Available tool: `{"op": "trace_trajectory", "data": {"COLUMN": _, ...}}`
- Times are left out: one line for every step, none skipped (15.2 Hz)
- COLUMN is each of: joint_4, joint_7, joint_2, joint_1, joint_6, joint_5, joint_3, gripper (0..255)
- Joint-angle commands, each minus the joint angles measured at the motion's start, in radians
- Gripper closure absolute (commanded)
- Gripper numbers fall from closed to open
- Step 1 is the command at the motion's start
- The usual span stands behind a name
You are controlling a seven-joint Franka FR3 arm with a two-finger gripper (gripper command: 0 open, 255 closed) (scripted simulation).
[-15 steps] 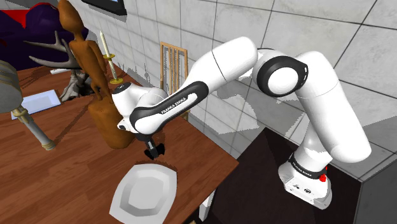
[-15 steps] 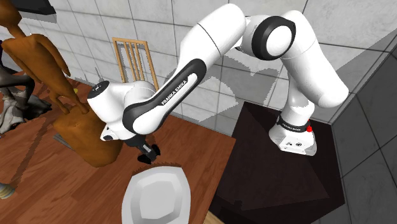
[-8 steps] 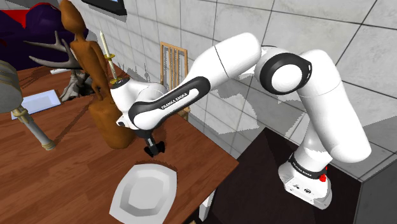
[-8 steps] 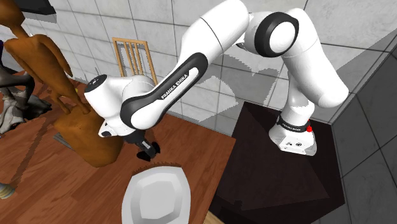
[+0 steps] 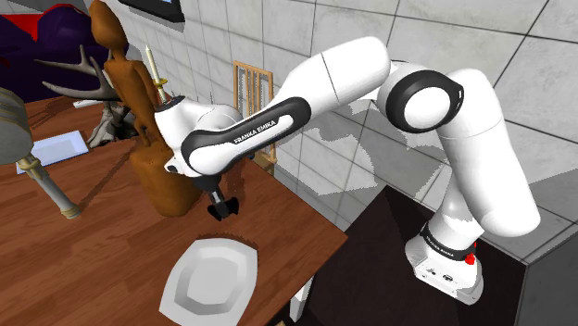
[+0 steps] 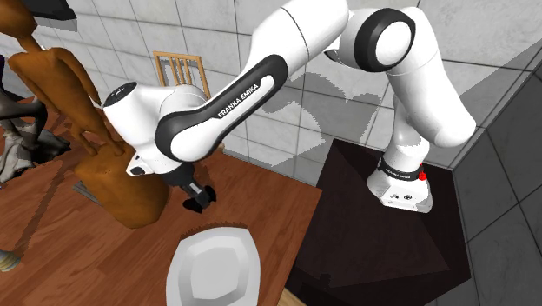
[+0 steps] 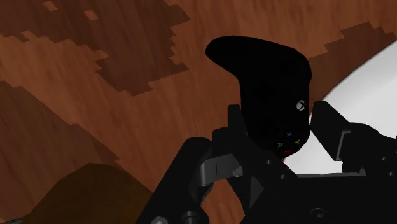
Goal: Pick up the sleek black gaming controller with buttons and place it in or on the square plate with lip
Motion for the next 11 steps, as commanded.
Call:
{"op": "trace_trajectory", "data": {"joint_4": 0.011, "joint_7": -0.002, "joint_2": -0.014, "joint_1": 0.000, "joint_6": -0.024, "joint_5": 0.003, "joint_3": 0.002, "gripper": 255}}
{"op": "trace_trajectory", "data": {"joint_4": 0.016, "joint_7": -0.002, "joint_2": -0.019, "joint_1": -0.001, "joint_6": -0.034, "joint_5": 0.004, "joint_3": 0.003, "gripper": 255}}
{"op": "trace_trajectory", "data": {"joint_4": 0.022, "joint_7": -0.003, "joint_2": -0.024, "joint_1": -0.001, "joint_6": -0.044, "joint_5": 0.005, "joint_3": 0.004, "gripper": 255}}
{"op": "trace_trajectory", "data": {"joint_4": 0.028, "joint_7": -0.004, "joint_2": -0.029, "joint_1": -0.001, "joint_6": -0.055, "joint_5": 0.007, "joint_3": 0.004, "gripper": 255}}
{"op": "trace_trajectory", "data": {"joint_4": 0.033, "joint_7": -0.004, "joint_2": -0.033, "joint_1": -0.001, "joint_6": -0.065, "joint_5": 0.008, "joint_3": 0.005, "gripper": 255}}
{"op": "trace_trajectory", "data": {"joint_4": 0.027, "joint_7": 0.014, "joint_2": -0.038, "joint_1": 0.013, "joint_6": -0.065, "joint_5": 0.009, "joint_3": 0.010, "gripper": 255}}
{"op": "trace_trajectory", "data": {"joint_4": 0.023, "joint_7": 0.033, "joint_2": -0.043, "joint_1": 0.027, "joint_6": -0.065, "joint_5": 0.011, "joint_3": 0.016, "gripper": 255}}
{"op": "trace_trajectory", "data": {"joint_4": 0.020, "joint_7": 0.051, "joint_2": -0.046, "joint_1": 0.041, "joint_6": -0.066, "joint_5": 0.012, "joint_3": 0.021, "gripper": 255}}
{"op": "trace_trajectory", "data": {"joint_4": 0.019, "joint_7": 0.070, "joint_2": -0.049, "joint_1": 0.055, "joint_6": -0.068, "joint_5": 0.013, "joint_3": 0.026, "gripper": 255}}
{"op": "trace_trajectory", "data": {"joint_4": 0.019, "joint_7": 0.088, "joint_2": -0.051, "joint_1": 0.069, "joint_6": -0.070, "joint_5": 0.015, "joint_3": 0.031, "gripper": 255}}
{"op": "trace_trajectory", "data": {"joint_4": 0.021, "joint_7": 0.107, "joint_2": -0.052, "joint_1": 0.084, "joint_6": -0.073, "joint_5": 0.016, "joint_3": 0.037, "gripper": 255}}
